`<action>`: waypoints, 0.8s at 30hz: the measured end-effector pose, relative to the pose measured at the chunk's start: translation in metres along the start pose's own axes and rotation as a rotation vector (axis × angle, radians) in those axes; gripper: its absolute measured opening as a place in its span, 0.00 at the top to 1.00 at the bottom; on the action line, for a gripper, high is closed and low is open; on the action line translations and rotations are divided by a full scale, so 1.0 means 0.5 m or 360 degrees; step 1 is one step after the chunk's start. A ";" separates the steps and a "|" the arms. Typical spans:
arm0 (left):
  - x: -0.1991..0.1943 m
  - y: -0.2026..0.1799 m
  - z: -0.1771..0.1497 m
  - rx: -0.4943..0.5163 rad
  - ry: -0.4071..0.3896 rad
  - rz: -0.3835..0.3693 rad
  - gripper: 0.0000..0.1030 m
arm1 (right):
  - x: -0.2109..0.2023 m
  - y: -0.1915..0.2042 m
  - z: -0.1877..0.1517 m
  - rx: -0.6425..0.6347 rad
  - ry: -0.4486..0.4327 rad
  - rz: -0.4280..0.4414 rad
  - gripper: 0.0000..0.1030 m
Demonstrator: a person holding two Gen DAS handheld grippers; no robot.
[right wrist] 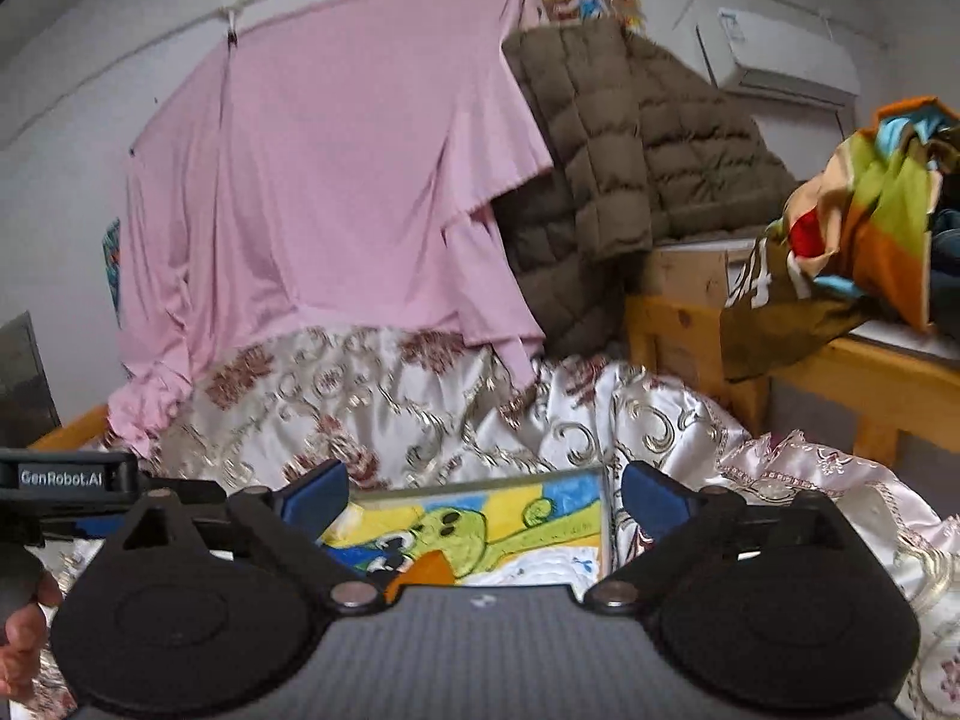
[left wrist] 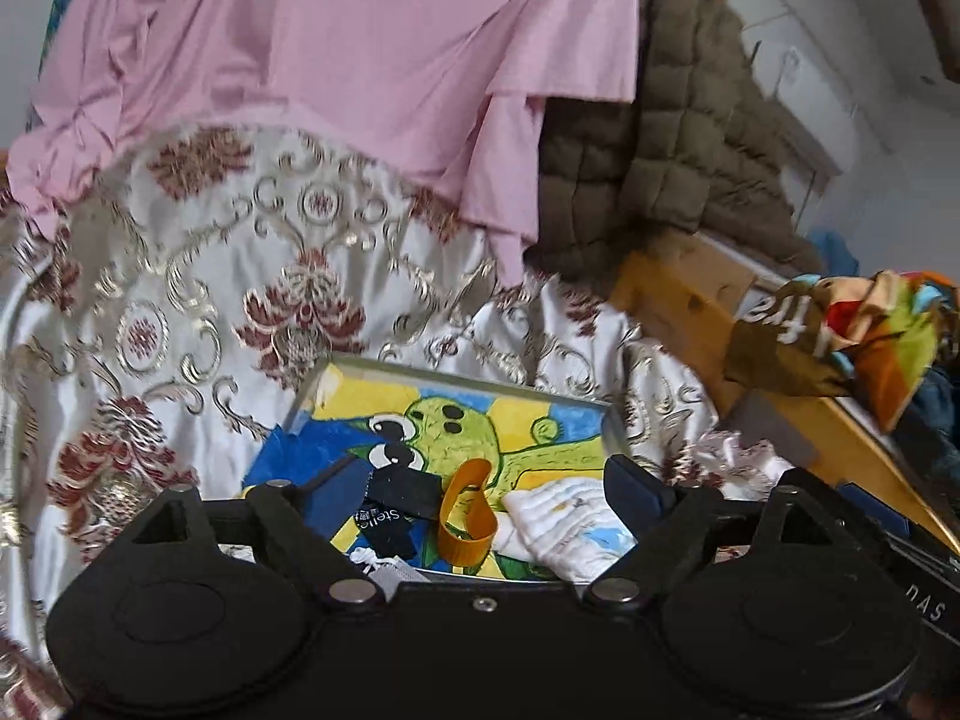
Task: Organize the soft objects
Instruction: 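Lower both items into the tray and open both tools, then lift both open tools away from the tray back over the pile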
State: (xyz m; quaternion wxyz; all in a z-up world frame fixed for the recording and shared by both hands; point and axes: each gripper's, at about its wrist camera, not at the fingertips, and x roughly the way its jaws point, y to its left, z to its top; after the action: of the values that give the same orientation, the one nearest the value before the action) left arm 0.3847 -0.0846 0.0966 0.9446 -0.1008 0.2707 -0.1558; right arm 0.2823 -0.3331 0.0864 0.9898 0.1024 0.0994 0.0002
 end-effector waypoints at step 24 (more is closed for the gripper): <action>-0.326 0.012 -0.203 0.0088 -0.0321 0.0221 0.01 | -0.288 0.090 -0.097 -0.0067 -0.0183 0.0168 0.00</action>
State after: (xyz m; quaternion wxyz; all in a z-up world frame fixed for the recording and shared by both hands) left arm 0.2001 -0.0330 0.0886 0.9780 -0.0708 0.1764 -0.0864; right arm 0.1325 -0.2822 0.0773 0.9944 0.0864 0.0368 0.0486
